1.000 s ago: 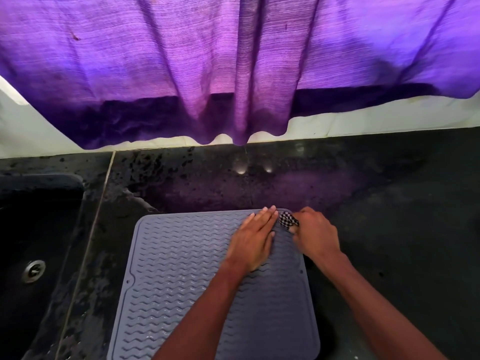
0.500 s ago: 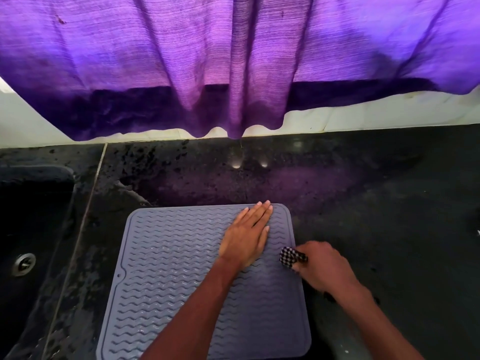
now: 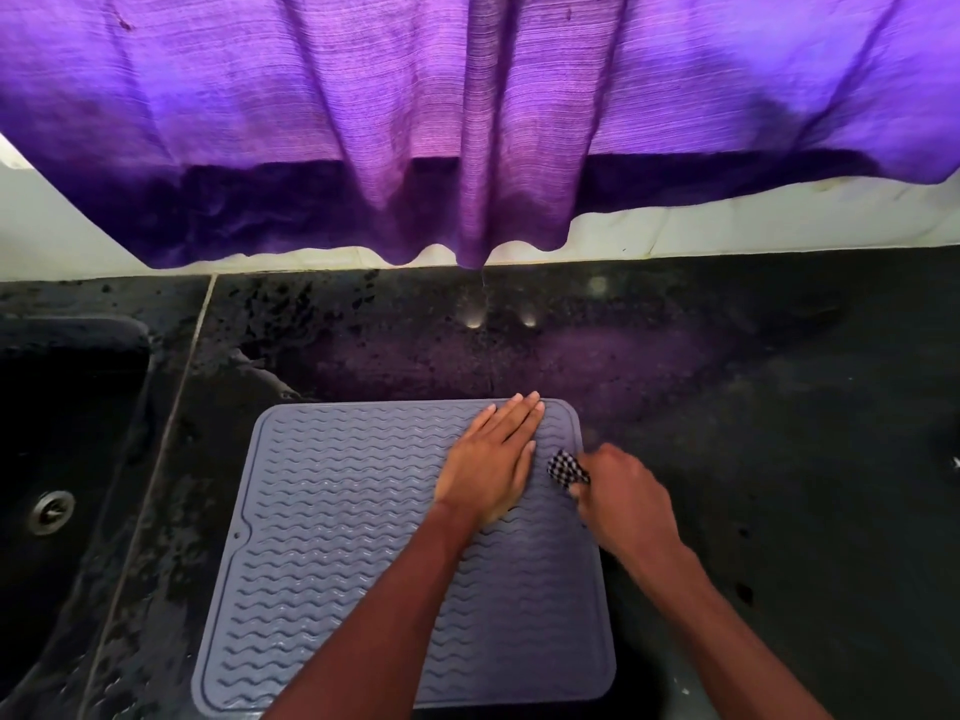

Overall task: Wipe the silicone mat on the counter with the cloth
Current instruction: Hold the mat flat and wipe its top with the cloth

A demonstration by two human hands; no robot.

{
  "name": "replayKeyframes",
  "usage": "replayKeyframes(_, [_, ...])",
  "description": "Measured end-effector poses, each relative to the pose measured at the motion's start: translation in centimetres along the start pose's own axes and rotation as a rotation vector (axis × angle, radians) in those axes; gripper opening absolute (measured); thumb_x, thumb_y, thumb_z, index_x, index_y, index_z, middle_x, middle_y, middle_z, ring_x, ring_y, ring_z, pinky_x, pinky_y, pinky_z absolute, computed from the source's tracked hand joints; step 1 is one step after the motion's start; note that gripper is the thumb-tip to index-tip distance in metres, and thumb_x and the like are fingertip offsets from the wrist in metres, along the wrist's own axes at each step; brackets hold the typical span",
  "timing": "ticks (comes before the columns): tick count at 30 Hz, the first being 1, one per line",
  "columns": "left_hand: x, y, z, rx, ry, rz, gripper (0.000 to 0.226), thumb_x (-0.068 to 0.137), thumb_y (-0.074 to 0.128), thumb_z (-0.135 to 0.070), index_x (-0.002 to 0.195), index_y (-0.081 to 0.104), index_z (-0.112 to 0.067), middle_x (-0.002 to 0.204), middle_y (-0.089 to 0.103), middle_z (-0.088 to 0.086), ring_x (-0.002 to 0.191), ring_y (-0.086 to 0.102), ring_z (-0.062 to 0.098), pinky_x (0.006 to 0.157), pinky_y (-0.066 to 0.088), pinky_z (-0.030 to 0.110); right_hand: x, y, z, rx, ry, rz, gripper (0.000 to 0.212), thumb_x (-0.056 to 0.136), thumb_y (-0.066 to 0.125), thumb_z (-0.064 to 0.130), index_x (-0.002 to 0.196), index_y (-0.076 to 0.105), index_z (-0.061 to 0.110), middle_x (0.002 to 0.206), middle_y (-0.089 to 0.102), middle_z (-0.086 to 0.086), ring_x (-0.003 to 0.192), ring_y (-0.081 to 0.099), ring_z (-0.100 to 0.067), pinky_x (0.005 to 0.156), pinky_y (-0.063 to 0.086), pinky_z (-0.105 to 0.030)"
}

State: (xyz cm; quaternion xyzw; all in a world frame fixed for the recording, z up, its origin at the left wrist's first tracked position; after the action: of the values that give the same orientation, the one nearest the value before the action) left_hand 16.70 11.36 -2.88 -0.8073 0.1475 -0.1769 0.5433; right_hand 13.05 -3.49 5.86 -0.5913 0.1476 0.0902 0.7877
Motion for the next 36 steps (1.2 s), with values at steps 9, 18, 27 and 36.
replayKeyframes(9, [-0.1,0.1,-0.1,0.004,-0.003,-0.010,0.055,0.106,0.027,-0.034,0.158,0.034,-0.018,0.165,0.029,-0.005,0.152,0.026,0.011,0.126,0.016,0.031,-6.0,2.0,-0.6,0.015,-0.049,0.085,0.023,0.090,0.058,0.029,0.113,0.061,0.030,0.106,0.053,0.007,0.102,0.054,-0.017,0.075,0.047,-0.033])
replayKeyframes(18, [-0.4,-0.6,0.0,-0.114,0.019,-0.125,0.043,0.103,0.045,-0.022,0.142,0.058,-0.010,0.153,0.050,0.005,0.143,0.045,0.020,0.120,0.034,0.041,-7.6,3.9,-3.5,1.242,0.350,0.081,0.013,0.092,0.062,0.016,0.100,0.072,0.016,0.093,0.076,-0.001,0.089,0.070,-0.019,0.084,0.054,-0.038])
replayKeyframes(27, [-11.6,-6.1,5.5,-0.137,-0.340,-0.480,0.030,0.098,0.053,-0.018,0.116,0.075,-0.008,0.131,0.068,0.006,0.118,0.065,0.024,0.107,0.048,0.038,-7.8,4.3,0.6,1.387,0.257,0.234,0.037,0.079,0.073,0.037,0.112,0.067,0.023,0.105,0.074,-0.001,0.101,0.068,-0.019,0.092,0.052,-0.042])
replayKeyframes(36, [-18.9,-8.3,13.9,-0.125,-0.541,-0.406,0.044,0.101,0.042,-0.024,0.130,0.066,-0.001,0.141,0.060,0.010,0.126,0.059,0.024,0.116,0.031,0.016,-1.0,4.5,11.7,0.514,-0.343,-0.097,0.017,0.083,0.063,0.030,0.098,0.062,0.022,0.094,0.066,0.004,0.090,0.059,-0.020,0.074,0.044,-0.034])
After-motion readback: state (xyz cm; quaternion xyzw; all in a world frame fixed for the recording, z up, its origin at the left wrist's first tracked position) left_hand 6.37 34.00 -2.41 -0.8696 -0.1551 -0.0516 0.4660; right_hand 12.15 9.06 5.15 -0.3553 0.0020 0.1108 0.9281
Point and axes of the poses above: each hand's wrist, its own x-axis towards the middle knuckle, its own y-axis out of the palm, z = x × y, the point moved 4 cm from there along x, towards the middle knuckle
